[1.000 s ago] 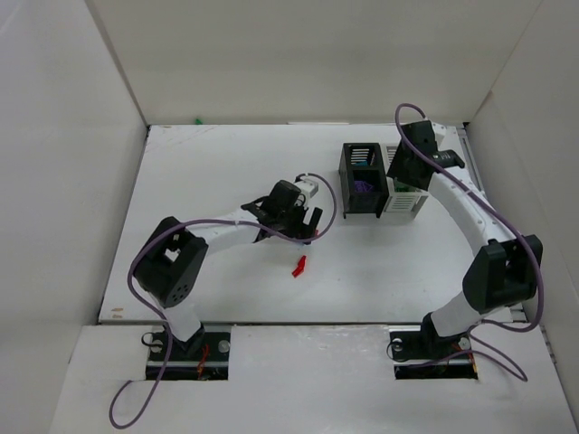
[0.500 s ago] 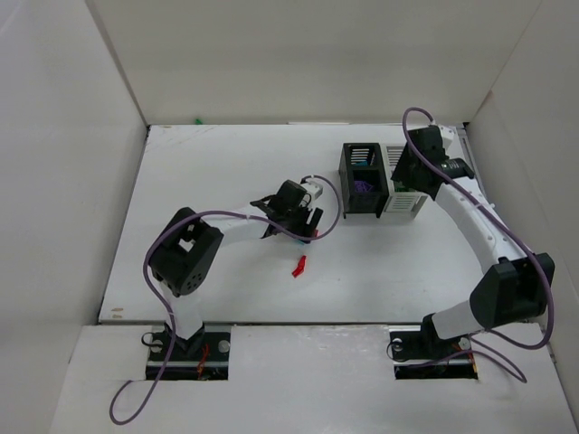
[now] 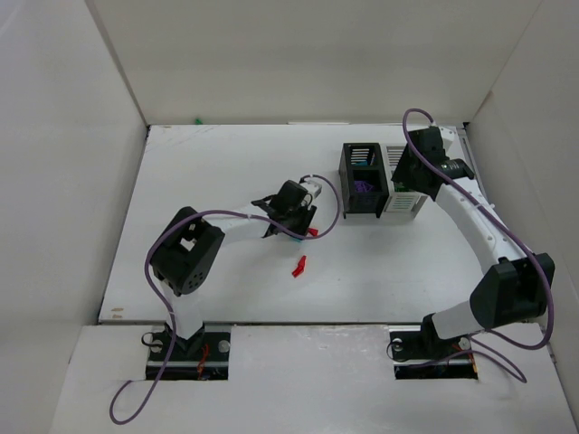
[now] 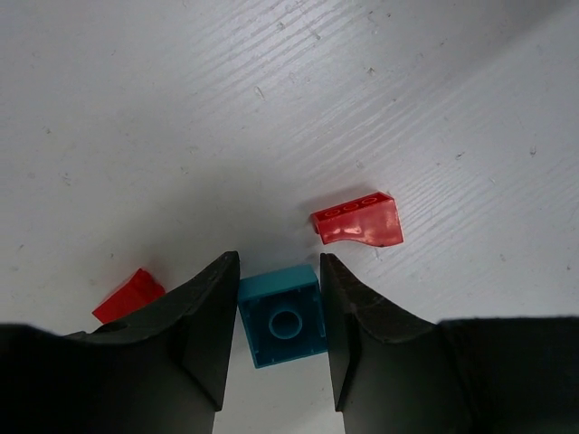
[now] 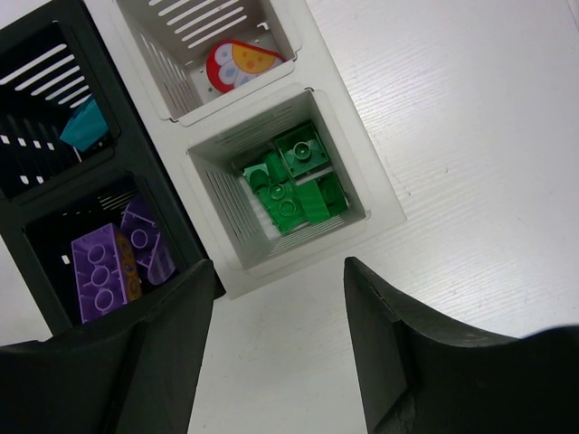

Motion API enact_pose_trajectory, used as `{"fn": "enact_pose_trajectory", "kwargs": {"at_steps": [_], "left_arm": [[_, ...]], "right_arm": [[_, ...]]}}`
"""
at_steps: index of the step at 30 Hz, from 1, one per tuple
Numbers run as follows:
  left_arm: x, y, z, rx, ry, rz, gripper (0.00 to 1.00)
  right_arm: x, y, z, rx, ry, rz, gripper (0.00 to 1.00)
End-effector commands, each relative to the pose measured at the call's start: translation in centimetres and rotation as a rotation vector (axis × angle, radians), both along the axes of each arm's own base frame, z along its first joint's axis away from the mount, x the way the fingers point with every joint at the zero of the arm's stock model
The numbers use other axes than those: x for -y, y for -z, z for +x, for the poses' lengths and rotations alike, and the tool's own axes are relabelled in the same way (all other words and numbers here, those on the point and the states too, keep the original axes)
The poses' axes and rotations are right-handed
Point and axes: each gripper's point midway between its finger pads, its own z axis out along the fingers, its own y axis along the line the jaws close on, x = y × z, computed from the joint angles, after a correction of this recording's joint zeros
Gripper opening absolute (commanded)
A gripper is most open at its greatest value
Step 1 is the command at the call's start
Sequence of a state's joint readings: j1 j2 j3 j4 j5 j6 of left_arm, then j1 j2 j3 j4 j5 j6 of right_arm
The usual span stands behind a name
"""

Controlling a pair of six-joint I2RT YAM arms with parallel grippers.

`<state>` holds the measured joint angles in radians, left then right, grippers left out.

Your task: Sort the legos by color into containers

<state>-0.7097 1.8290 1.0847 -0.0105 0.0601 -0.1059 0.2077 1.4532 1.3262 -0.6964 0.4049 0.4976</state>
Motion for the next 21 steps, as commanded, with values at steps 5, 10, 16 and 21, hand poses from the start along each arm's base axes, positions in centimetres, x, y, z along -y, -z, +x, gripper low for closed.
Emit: {"fn": "enact_pose_trajectory", "kwargs": {"at_steps": [5,10,16,21], "left_arm": [[0.1,-4.9,0.8,0.072,-0.052,-0.065,0.31],[0.1,-8.5,1.5,0.139,-0.074,-0.112,0.31],[1.1,-13.3,2.6,0.221,-0.075,-0.188,0.31],[3.3,-20.2,5.3,0.359,-0.063,-0.293,0.31]], "right_arm": [[0.5,-2.0,-0.1,0.078,0.024,0.019,0.64],[0.4,-2.1,-0.6,0.094,0.017,0.029,0.64],[0.6,-3.5,-1.4,0.161,0.035,0.056,0.64],[1.9,-4.2,-2.9,0.221,0.125,0.080,0.64]]}}
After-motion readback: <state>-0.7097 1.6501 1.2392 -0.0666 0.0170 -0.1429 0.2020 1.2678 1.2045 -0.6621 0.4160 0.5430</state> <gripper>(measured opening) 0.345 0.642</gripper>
